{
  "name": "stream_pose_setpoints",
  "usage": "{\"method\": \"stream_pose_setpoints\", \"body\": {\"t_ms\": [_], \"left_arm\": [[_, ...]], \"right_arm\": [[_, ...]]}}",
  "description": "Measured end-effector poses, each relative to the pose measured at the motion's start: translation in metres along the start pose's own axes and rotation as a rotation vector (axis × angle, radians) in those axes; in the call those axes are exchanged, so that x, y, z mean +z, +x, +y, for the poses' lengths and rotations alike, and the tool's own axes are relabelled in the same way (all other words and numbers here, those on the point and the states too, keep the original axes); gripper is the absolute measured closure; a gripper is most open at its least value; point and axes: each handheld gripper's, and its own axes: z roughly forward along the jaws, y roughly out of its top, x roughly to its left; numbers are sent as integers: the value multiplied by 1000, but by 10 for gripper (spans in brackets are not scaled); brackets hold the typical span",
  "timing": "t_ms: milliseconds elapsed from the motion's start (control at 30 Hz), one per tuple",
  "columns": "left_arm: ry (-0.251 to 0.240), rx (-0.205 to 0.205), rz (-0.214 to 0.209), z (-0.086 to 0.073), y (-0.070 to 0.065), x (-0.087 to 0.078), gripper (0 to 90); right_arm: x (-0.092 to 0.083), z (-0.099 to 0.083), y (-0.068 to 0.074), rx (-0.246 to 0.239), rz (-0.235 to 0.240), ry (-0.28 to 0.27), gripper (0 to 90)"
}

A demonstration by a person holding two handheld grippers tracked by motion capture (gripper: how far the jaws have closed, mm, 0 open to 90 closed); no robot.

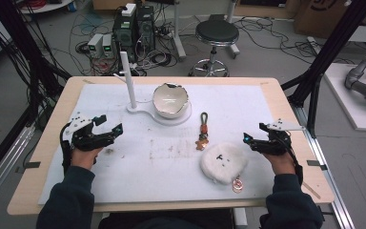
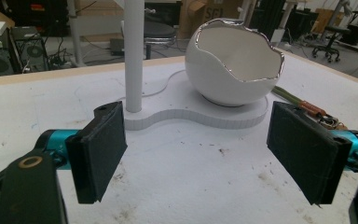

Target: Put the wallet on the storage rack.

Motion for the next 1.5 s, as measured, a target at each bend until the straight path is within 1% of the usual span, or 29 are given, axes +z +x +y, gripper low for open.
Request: {"method": "stream_pose_setpoints", "body": {"t_ms": [200,367,400,433,467,533,567,633,667,700,733,767,800,833,867,900,933,967,1000,1100,1133,1200,1233,1267,1333,1367,1400,1433,1500], "left_arm": [[6,-10,3,-1,1,2,200],[13,-9,0,-1,0,2,200],[10,-6,-1,-1,0,1,201],[10,-6,-1,-1,0,1,202],[9,-3,-1,-1,0,1,203],[8,-5,-3,-1,-1,2,204],[10,0,-2,-1,-1,2,203],[12,3,-9,0,-2,1,204],[9,10,-14,0,-3,1,206],[9,10,-14,0,-3,1,206],[12,7,-17,-1,-4,2,206],[12,7,-17,-1,-4,2,206],[13,1,-16,-1,-3,2,206],[13,1,-16,-1,-3,2,206],[14,0,-14,-1,-2,2,206],[14,0,-14,-1,-2,2,206],[13,-1,-12,-1,-2,2,206],[15,1,-11,-1,-2,2,206],[18,2,-14,-1,-3,2,208],[24,5,-16,-1,-4,3,208],[27,6,-21,-1,-5,3,214],[27,3,-25,-1,-6,4,223],[27,3,-25,-1,-6,4,225],[31,0,-31,-1,-7,5,230],[35,1,-42,-2,-10,6,235],[35,1,-42,-2,-10,6,235],[39,-3,-57,-2,-12,8,235],[39,-3,-57,-2,-12,8,236],[41,-7,-86,-2,-16,10,237]], "right_arm": [[3,-4,-3,-4,31,21,213],[3,-4,-2,3,50,22,213],[3,-5,-1,-3,71,26,213],[3,-5,-1,-3,71,26,213],[3,-5,1,-14,100,40,213],[4,-6,1,-16,111,50,213],[7,-7,5,-32,146,75,213],[8,-7,6,-36,156,86,213],[12,-8,10,-39,201,127,217],[12,-8,10,-39,201,127,217],[17,-11,14,-54,244,172,253],[17,-11,14,-54,244,172,253],[21,-13,17,-72,295,215,295],[21,-13,17,-72,295,215,295],[24,-14,20,-77,332,246,305],[24,-14,20,-77,332,246,305],[26,-15,21,-80,345,265,329],[28,-17,21,-82,359,287,359],[33,-20,23,-92,375,331,388],[33,-19,23,-85,385,337,414],[33,-20,22,-59,395,357,473],[33,-19,21,-44,420,365,581],[33,-19,21,-44,420,365,581],[30,-17,23,-58,430,357,737],[28,-15,25,-89,437,347,771],[28,-15,25,-89,437,347,771],[25,-12,26,-100,446,299,776],[24,-10,27,-99,453,276,776],[20,-2,30,-90,468,192,776]]}}
